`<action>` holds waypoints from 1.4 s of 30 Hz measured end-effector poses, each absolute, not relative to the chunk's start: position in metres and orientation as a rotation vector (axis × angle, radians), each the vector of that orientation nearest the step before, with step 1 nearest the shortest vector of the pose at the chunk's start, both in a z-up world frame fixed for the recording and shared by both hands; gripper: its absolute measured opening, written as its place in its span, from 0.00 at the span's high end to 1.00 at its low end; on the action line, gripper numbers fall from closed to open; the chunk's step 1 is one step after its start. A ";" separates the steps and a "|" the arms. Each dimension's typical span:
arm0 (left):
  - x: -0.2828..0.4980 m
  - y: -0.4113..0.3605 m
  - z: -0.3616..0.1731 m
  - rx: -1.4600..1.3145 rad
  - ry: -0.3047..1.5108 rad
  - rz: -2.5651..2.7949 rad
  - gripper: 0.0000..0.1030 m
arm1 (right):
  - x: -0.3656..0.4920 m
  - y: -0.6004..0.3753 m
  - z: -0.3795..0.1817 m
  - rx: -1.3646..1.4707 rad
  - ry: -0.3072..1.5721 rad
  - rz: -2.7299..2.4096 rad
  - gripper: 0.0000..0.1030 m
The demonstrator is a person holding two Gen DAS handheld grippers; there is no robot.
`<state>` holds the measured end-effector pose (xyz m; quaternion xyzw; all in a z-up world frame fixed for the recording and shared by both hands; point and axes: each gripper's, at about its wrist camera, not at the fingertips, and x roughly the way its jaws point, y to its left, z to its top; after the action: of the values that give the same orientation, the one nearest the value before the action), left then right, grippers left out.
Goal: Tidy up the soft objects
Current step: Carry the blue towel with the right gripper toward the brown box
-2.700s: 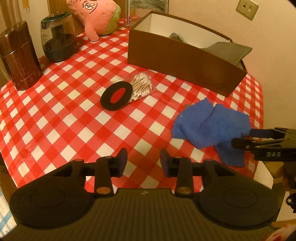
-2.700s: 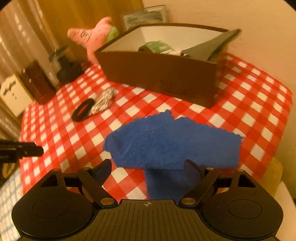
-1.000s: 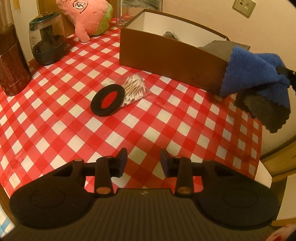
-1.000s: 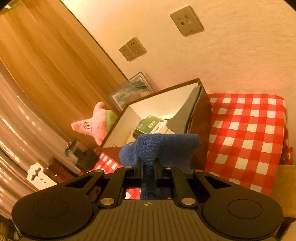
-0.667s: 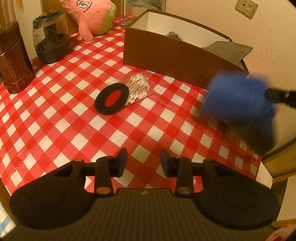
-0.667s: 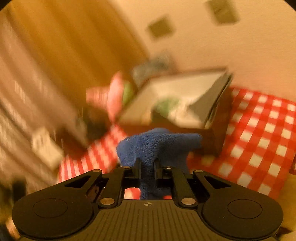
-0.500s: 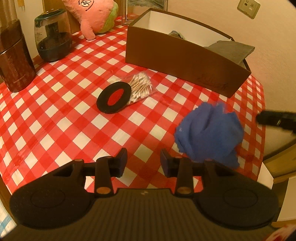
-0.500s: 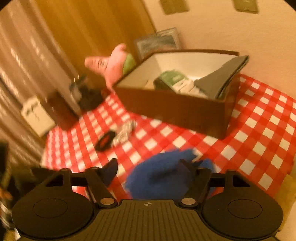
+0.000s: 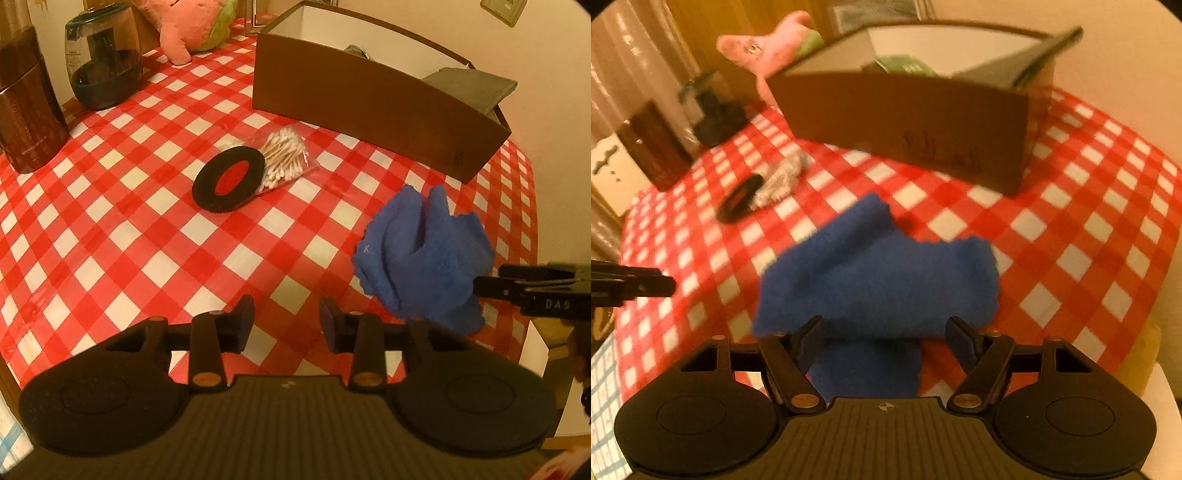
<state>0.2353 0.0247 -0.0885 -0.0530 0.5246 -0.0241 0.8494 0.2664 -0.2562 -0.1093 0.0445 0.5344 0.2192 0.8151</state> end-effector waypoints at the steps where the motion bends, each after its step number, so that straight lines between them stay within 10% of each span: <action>1: 0.236 0.024 -0.089 -0.111 1.106 -0.052 0.66 | 0.268 -0.261 -0.112 0.169 1.158 0.452 0.31; 6: 0.241 0.025 -0.089 -0.099 1.109 -0.046 0.66 | 0.280 -0.289 -0.141 0.563 1.200 0.324 0.33; 8: 0.242 0.025 -0.088 -0.100 1.108 -0.046 0.66 | 0.286 -0.294 -0.142 0.636 1.168 0.322 0.51; 10: 0.243 0.025 -0.089 -0.095 1.109 -0.046 0.66 | 0.291 -0.291 -0.136 0.600 1.134 0.350 0.96; 42: 0.244 0.037 -0.078 -0.109 1.048 -0.039 0.66 | 0.294 -0.287 0.051 0.128 0.597 0.532 0.98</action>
<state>0.2444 0.0368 -0.0784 -0.0521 0.5003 -0.0187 0.8641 0.2935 -0.2865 0.0509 0.0621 0.2906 0.2588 0.9191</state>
